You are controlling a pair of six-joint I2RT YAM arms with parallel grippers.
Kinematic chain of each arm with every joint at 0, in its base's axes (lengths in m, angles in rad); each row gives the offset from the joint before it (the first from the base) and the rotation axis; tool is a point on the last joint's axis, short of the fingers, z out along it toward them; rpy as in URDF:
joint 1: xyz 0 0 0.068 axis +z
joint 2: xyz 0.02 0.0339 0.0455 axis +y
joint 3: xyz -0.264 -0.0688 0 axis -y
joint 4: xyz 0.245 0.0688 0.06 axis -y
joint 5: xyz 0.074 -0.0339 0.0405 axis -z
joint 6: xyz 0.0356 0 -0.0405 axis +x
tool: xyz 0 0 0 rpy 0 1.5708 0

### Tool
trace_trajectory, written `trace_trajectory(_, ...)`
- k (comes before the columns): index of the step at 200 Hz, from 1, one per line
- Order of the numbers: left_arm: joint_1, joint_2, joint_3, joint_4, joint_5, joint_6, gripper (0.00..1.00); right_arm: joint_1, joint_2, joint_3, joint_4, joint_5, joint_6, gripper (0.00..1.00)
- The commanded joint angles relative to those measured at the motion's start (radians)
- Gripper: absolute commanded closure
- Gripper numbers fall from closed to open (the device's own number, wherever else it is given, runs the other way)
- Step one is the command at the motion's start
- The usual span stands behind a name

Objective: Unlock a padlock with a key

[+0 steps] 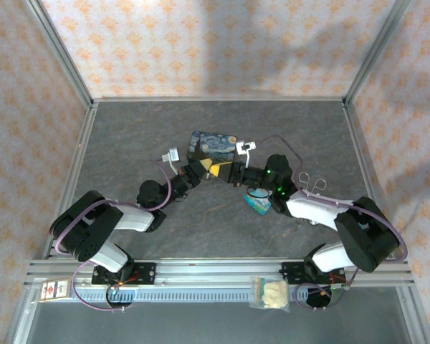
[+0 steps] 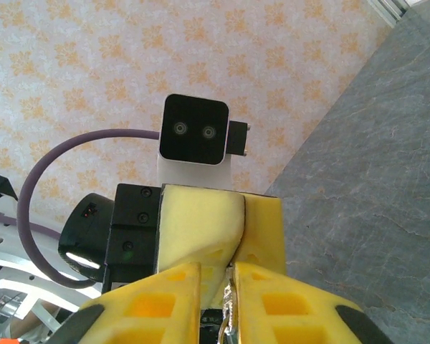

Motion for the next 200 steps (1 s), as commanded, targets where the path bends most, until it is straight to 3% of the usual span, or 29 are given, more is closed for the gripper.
trace_trajectory(1,-0.015,0.007,-0.008,0.174,-0.027,-0.015,1.00,0.009,0.011,0.007,0.065,0.002,0.002,0.77)
trace_trajectory(50,-0.023,0.026,-0.012,0.228,-0.047,-0.031,1.00,0.016,0.037,0.013,0.052,0.002,-0.002,0.77)
trace_trajectory(104,-0.022,0.012,-0.021,0.221,-0.068,-0.022,1.00,0.016,0.036,0.010,0.042,0.009,-0.007,1.00)
trace_trajectory(121,-0.022,0.010,-0.018,0.226,-0.065,-0.028,1.00,0.016,0.037,0.013,0.036,0.014,-0.018,1.00)
trace_trajectory(141,-0.011,-0.018,-0.048,0.208,-0.104,-0.028,0.41,0.016,0.015,0.027,-0.070,0.029,-0.102,1.00)
trace_trajectory(148,-0.001,-0.036,-0.062,0.185,-0.114,-0.021,0.27,0.016,0.000,0.038,-0.133,0.044,-0.151,1.00)
trace_trajectory(171,0.041,-0.095,-0.082,0.052,-0.120,0.009,0.12,0.017,-0.045,0.081,-0.352,0.113,-0.317,1.00)
trace_trajectory(180,0.057,-0.112,-0.083,-0.003,-0.114,0.023,0.02,0.016,-0.055,0.102,-0.425,0.133,-0.380,1.00)
trace_trajectory(200,0.075,-0.146,-0.082,-0.085,-0.106,0.051,0.01,0.018,-0.072,0.129,-0.527,0.171,-0.496,1.00)
